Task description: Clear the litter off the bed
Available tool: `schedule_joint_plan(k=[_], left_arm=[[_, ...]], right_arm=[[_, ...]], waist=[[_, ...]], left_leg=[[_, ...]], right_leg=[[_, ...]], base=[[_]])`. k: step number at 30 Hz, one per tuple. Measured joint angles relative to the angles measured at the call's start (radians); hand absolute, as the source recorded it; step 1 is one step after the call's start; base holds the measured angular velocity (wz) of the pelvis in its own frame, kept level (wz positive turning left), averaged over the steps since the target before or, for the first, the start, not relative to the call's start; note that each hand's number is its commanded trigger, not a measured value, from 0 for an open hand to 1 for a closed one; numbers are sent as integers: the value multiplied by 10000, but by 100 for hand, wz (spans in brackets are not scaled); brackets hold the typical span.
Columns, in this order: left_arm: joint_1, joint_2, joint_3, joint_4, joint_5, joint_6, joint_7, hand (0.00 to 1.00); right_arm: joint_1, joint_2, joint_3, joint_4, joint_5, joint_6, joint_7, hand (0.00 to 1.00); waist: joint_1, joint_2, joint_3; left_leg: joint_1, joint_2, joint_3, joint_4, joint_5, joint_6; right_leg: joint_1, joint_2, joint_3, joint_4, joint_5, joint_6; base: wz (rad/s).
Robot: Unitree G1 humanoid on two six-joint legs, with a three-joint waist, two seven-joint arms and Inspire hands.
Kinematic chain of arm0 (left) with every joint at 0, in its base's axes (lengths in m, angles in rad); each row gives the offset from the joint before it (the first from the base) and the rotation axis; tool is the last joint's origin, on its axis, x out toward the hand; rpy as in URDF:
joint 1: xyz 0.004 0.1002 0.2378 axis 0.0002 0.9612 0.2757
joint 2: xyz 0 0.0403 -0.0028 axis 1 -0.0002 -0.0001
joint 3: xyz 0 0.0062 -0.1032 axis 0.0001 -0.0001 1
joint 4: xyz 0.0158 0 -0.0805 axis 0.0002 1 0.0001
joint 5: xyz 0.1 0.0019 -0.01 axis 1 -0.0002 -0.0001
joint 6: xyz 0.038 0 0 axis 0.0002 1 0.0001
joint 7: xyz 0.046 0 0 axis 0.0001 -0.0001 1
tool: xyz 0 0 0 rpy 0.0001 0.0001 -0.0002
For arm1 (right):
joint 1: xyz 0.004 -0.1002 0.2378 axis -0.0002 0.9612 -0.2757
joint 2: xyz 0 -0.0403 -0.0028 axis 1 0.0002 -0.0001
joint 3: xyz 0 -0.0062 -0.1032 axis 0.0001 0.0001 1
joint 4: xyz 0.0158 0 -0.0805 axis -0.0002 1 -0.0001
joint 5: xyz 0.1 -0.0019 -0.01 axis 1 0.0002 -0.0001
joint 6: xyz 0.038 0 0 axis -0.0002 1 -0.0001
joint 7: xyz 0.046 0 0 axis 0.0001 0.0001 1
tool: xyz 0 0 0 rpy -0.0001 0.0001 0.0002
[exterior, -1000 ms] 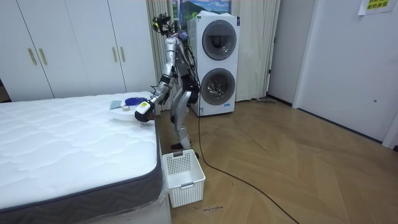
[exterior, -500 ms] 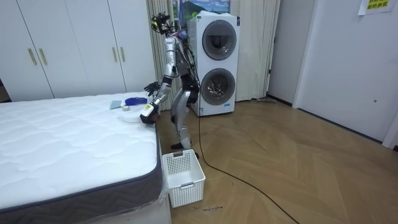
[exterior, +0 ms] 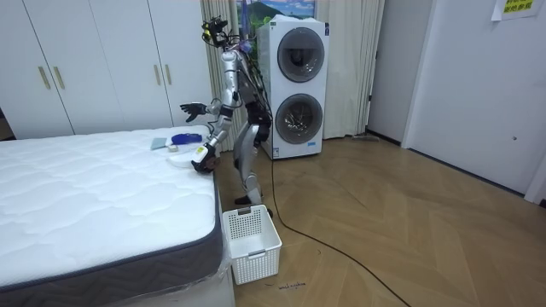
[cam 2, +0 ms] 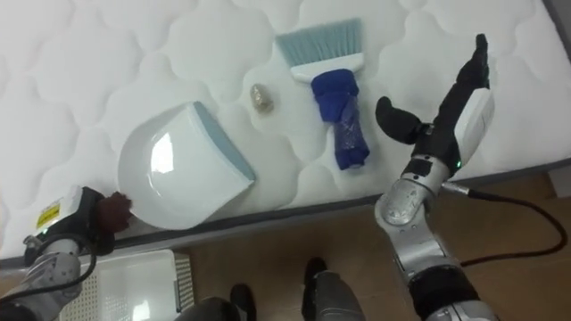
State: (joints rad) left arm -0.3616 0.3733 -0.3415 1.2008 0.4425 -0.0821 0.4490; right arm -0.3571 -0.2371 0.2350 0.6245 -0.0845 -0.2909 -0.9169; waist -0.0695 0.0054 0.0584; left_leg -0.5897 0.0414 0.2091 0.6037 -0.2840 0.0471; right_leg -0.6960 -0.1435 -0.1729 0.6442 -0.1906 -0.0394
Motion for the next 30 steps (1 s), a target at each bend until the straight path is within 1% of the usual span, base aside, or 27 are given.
schedule_joint_plan(k=[2,6,8,9,10,11,12,13,15,16,18,19,20,23,26,30], left_arm=[[-140,40,-112,13,3,89,-88,100],[-369,139,-162,-29,18,65,-429,100],[-522,149,-204,-55,27,68,-611,100],[-579,155,-211,-55,30,75,-682,100],[-681,162,-281,-57,36,85,-775,100],[-792,191,-384,-57,35,82,-926,100],[-840,231,-412,-57,36,71,-988,100],[-974,314,-455,-58,131,33,-1122,100],[-1133,327,-523,-57,258,-1,-1192,100],[-1185,326,-565,-60,285,-48,-1276,100],[-1305,327,-565,-67,296,-114,-1345,100],[-1381,327,-565,-67,296,-130,-1350,100],[-1436,325,-565,-87,316,-140,-1354,100],[-1470,324,-565,-203,368,-150,-1353,100],[-1499,324,-563,-335,414,-111,-1351,100],[-1494,315,-563,-377,412,-64,-1348,100]], right_arm=[[-165,2,235,-73,76,-9,16,0],[-332,-19,301,-74,538,-19,284,0],[-348,-89,510,30,965,-21,664,0],[-349,-89,571,123,1013,-21,776,0],[-357,-87,687,427,1172,-23,1057,0],[-367,-86,798,825,1375,-6,1366,0],[-374,-84,890,999,1546,10,1507,0],[-386,-84,965,1277,1764,25,1793,0],[-444,-85,966,1674,1992,92,2158,0],[-501,-86,970,1899,2145,104,2371,0],[-611,-99,969,2061,2347,116,2673,0],[-743,-99,970,2180,2379,115,2882,0],[-902,-100,975,2333,2455,132,3090,0],[-1058,-149,978,2354,2824,258,3529,0],[-1069,-250,982,2356,3184,354,3936,0],[-1071,-332,981,2393,3586,542,4233,0]], waist=[[3,-121,75],[37,-163,85],[54,-174,90],[70,-180,94],[145,-181,97],[234,-164,106],[264,-165,106],[286,-157,112],[347,-142,127],[445,-125,139],[504,-70,197],[509,-45,253],[523,-50,285],[616,-50,287],[753,-50,287],[760,-52,287]], left_leg=[[-8,16,31,58,-1,1],[-95,25,13,77,-3,4],[-116,16,-21,33,-6,10],[-128,22,-36,34,-6,11],[-147,60,-62,66,-5,12],[-168,159,-63,127,-5,12],[-193,185,-95,161,-6,11],[-281,196,-213,222,-6,11],[-360,217,-233,301,-5,11],[-420,254,-233,413,-5,12],[-489,294,-231,513,-17,29],[-522,304,-228,523,-23,37],[-555,292,-203,529,-25,39],[-651,230,-207,547,-27,42],[-664,226,-207,530,-29,38],[-664,130,-216,550,-29,40]], right_leg=[[0,-1,7,-17,-9,-10],[-7,-14,-41,-53,-79,24],[15,-107,-224,-60,-68,11],[23,-106,-250,-67,-64,6],[62,-68,-284,-115,-47,-3],[150,16,-354,-242,2,-21],[180,42,-392,-278,8,-27],[190,40,-514,-291,9,-34],[162,25,-588,-204,8,-37],[160,19,-627,-175,8,-38],[155,22,-675,-164,-1,-44],[138,2,-730,-130,-20,-54],[79,-55,-765,-18,-38,-71],[-78,-159,-781,130,-131,-99],[-119,-170,-790,171,-165,-130],[-157,-307,-808,351,-277,-108]], base=[[0],[10],[13],[12],[5],[0],[10],[21],[17],[4],[7],[11],[10],[6],[1],[7]])
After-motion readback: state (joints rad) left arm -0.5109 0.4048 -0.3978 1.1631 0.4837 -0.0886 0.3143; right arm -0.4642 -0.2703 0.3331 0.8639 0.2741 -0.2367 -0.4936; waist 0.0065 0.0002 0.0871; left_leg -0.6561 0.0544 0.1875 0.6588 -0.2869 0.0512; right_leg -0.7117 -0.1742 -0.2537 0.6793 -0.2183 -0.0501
